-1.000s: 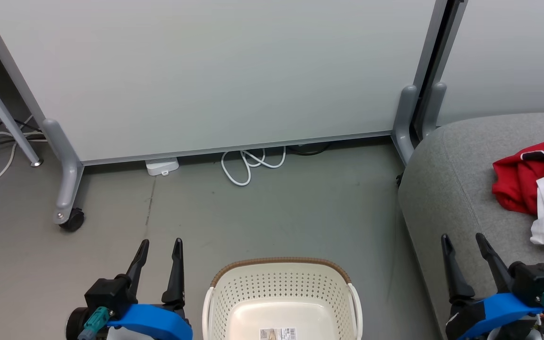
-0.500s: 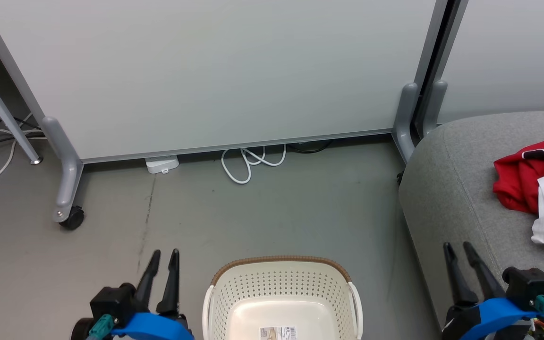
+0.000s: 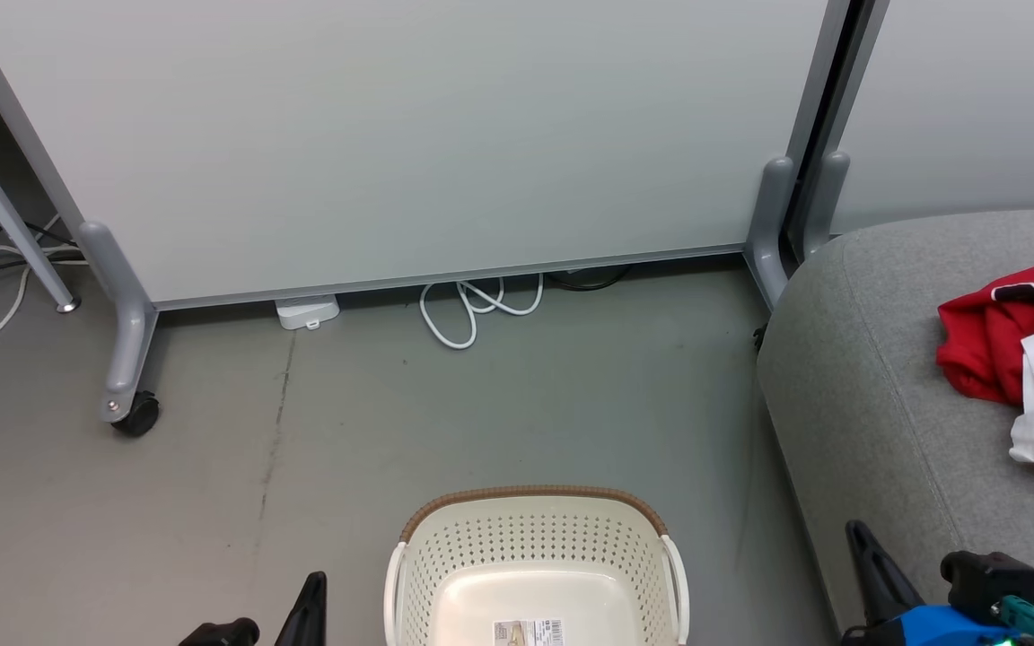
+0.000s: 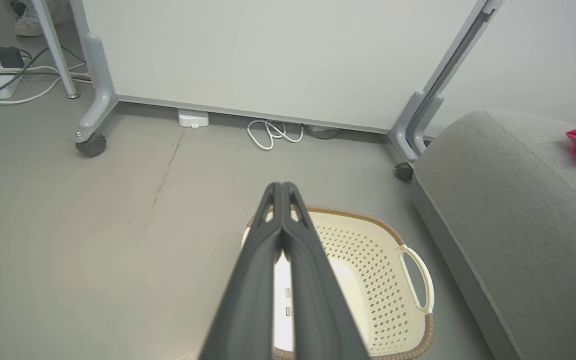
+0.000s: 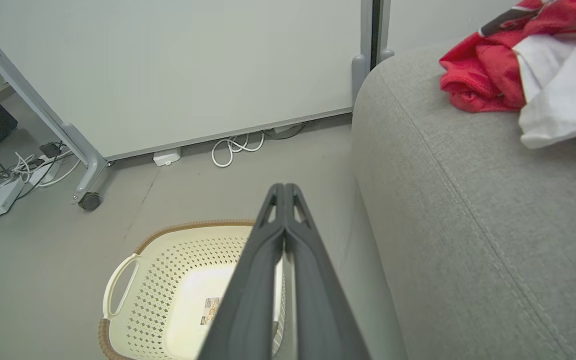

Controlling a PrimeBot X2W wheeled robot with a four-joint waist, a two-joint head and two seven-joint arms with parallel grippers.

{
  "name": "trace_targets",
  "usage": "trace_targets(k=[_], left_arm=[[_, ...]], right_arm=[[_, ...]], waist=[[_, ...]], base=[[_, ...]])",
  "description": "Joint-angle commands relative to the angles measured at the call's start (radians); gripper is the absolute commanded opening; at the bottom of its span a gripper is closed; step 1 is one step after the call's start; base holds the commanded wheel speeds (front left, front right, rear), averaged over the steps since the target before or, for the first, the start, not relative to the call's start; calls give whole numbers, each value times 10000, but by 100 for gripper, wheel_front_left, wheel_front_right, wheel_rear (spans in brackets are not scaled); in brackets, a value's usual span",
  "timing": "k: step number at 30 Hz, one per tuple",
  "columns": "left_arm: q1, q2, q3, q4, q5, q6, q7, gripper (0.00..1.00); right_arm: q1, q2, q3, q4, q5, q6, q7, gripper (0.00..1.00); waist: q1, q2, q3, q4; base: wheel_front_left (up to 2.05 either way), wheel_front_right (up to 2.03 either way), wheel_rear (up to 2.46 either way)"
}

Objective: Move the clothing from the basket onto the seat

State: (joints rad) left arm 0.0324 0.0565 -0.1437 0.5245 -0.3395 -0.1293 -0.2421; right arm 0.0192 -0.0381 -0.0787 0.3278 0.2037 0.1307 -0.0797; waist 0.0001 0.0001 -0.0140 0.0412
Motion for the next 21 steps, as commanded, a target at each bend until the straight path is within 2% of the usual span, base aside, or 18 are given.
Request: trace_targets(k=[1,21], left_arm=[[-194,11,111,-239,-407,-1,94,0],[-549,-7,762,-924,-3613,-5,998,0]], right_arm=[[-147,-30,-31,-173,480,0,54,0],[-471,-61,-113,-371,4024,0,536,0]], waist=[[0,-1,1,-5],[0,-1,29,-72]], base=[[0,0,0],[0,0,0]])
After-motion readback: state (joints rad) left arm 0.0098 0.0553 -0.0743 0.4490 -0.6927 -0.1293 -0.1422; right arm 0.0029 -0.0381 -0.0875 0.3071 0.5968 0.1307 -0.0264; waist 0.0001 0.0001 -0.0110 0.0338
